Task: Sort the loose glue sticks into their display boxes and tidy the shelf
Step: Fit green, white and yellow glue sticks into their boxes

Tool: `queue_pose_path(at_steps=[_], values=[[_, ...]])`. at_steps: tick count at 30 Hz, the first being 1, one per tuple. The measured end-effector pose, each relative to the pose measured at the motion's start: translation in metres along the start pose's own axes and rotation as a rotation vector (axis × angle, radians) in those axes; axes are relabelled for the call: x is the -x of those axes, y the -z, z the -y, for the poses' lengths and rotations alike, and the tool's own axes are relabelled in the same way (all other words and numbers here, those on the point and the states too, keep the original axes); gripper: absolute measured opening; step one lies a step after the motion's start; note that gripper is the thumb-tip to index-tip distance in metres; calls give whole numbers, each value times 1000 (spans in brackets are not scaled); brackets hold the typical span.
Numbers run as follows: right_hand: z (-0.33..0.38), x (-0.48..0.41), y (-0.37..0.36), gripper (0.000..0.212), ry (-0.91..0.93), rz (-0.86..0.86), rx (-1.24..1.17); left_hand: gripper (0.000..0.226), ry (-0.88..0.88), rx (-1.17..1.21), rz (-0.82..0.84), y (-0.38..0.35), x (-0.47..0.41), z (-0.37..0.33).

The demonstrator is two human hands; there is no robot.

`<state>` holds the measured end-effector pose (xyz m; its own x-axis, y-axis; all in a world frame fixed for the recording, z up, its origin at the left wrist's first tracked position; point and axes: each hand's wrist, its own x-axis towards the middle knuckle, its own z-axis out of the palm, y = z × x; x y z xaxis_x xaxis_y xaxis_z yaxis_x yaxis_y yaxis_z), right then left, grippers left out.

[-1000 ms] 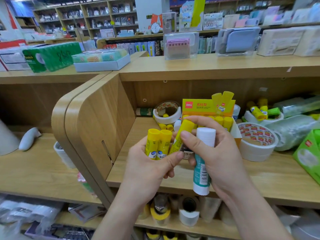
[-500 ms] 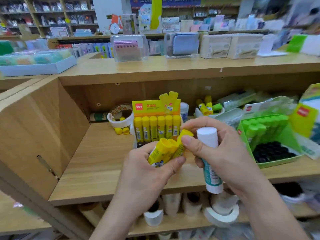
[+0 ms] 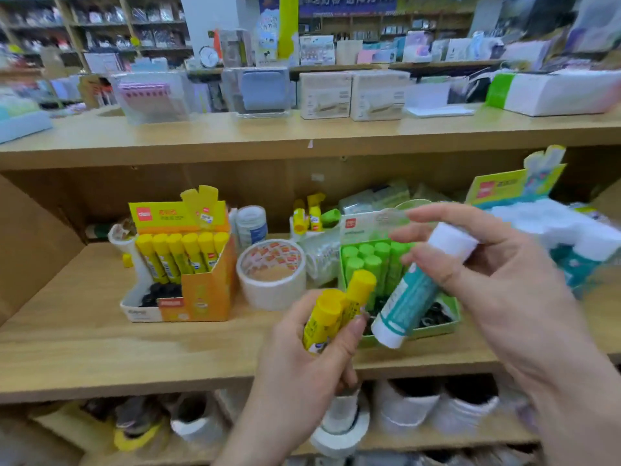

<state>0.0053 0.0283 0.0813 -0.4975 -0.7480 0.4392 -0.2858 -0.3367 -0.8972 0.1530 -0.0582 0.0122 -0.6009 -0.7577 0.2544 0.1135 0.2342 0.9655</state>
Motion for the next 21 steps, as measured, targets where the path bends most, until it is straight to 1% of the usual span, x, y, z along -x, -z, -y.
queue_pose_path(at_steps=[3, 6, 8, 10, 13, 16, 19, 21], values=[[5, -3, 44, 22, 96, -77, 110, 16, -39, -104, -10, -30, 0, 5], [8, -6, 88, 23, 169, -86, 238, 17, -77, -148, 13, -62, 0, 4], [9, -8, 113, 27, 202, -87, 259, 15, -105, -156, 22, -83, -4, 2], [9, -11, 131, 32, 221, -128, 257, 14, -139, -176, 34, -101, -9, 1], [6, -14, 145, 36, 235, -218, 218, 11, -180, -226, 22, -117, -15, 1], [3, -12, 148, 33, 222, -283, 162, 9, -187, -220, 11, -125, -18, 1], [-2, -11, 151, 29, 226, -304, 156, 11, -170, -199, 8, -129, -20, 3], [-6, -12, 155, 27, 231, -299, 198, 11, -147, -158, 20, -133, -21, 3]])
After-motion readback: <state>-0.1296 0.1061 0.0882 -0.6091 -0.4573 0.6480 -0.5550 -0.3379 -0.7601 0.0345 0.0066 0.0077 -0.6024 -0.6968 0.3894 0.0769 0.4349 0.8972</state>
